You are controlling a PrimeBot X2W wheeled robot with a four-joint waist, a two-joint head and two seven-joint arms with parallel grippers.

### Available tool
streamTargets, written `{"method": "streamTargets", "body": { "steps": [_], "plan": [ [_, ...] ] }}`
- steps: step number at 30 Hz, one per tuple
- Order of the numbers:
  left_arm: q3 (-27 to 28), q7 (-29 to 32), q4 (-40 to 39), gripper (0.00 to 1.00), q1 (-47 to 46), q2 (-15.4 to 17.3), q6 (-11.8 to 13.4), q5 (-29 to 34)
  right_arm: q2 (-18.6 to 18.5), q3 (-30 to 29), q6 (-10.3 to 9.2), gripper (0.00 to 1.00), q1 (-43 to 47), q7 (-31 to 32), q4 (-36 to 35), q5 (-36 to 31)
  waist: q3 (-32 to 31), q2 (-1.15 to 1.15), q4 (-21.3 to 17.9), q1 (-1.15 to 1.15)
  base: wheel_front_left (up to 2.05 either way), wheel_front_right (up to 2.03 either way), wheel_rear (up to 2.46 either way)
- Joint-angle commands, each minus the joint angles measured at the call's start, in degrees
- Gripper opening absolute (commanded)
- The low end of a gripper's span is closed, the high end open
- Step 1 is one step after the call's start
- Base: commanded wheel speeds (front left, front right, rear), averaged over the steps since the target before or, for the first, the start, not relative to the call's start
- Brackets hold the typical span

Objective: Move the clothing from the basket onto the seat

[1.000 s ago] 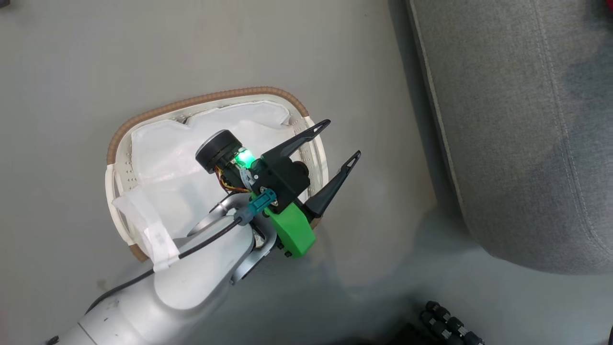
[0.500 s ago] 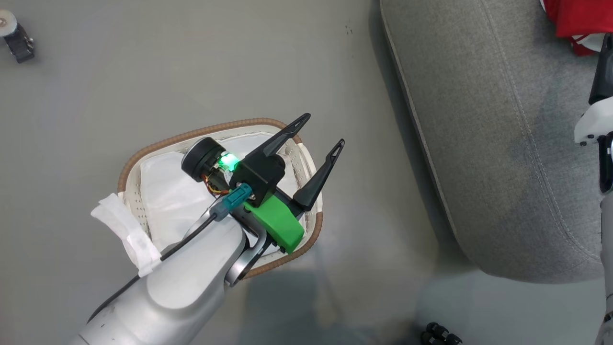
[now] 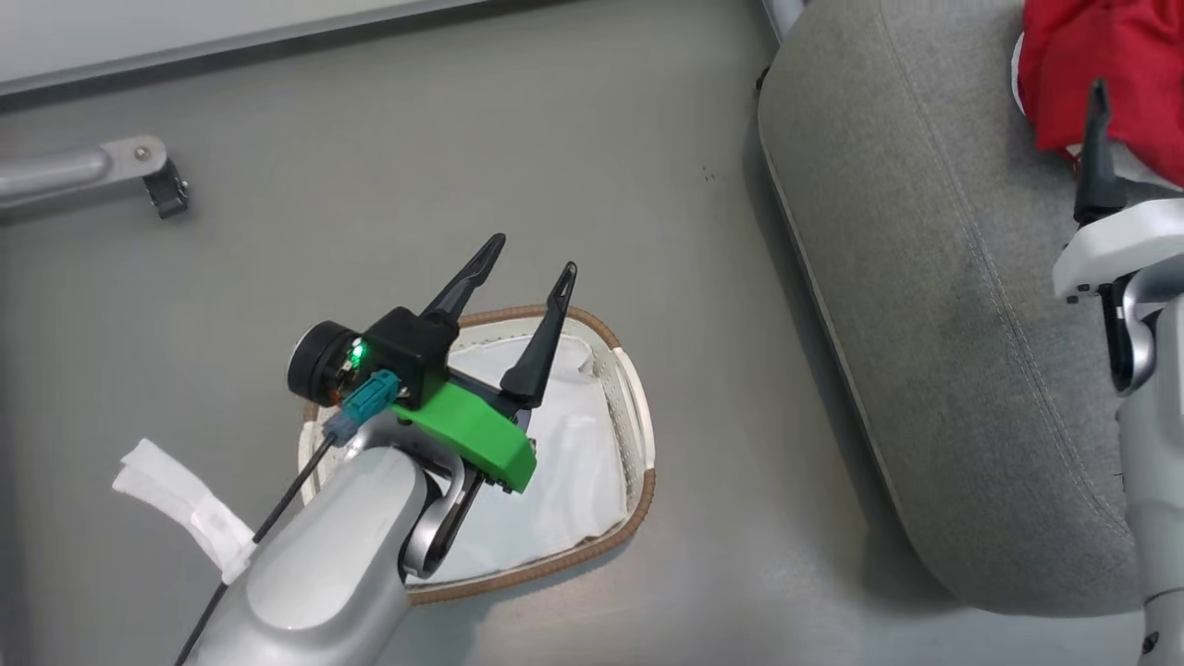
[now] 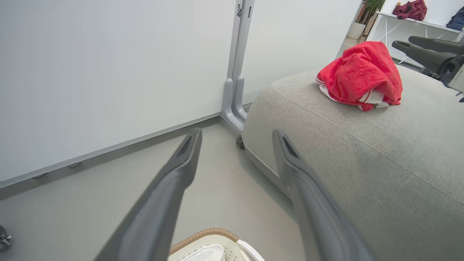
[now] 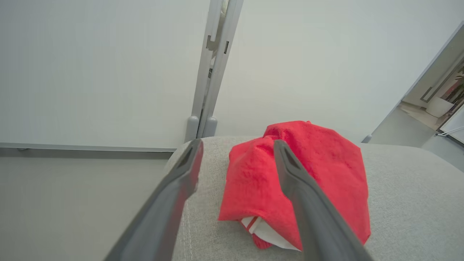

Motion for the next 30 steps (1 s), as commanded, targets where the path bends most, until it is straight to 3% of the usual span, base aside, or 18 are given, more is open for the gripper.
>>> {"method": "streamTargets", "body": {
  "steps": [1,8,17,30],
  "plan": [
    [1.4,-0.2,-0.3,1.0,1.7,-0.3,0.1,0.7,0.6,0.6,-0.06,1.0,0.3,-0.2,0.5,0.2,-4.5,0.0,3.0,0.0,0.0,0.0,0.0],
    [10.4,-0.2,-1.0,1.0,8.7,-0.9,1.0,2.5,4.4,4.3,-0.06,1.0,2.7,-0.2,2.2,1.0,-9.3,0.0,5.9,0.0,0.0,0.0,0.0],
    [22.6,-0.1,-3.7,1.0,19.8,-2.5,1.9,5.3,8.8,7.4,-0.06,1.0,12.4,-0.3,-2.5,5.1,-12.8,0.0,8.7,0.0,0.0,0.0,0.0],
    [32.7,-0.1,-6.6,1.0,32.5,-6.0,0.8,8.6,9.5,11.1,-0.06,1.0,29.0,-0.3,-14.1,10.5,-15.8,0.0,10.0,0.0,0.0,0.0,0.0]
  ]
}}
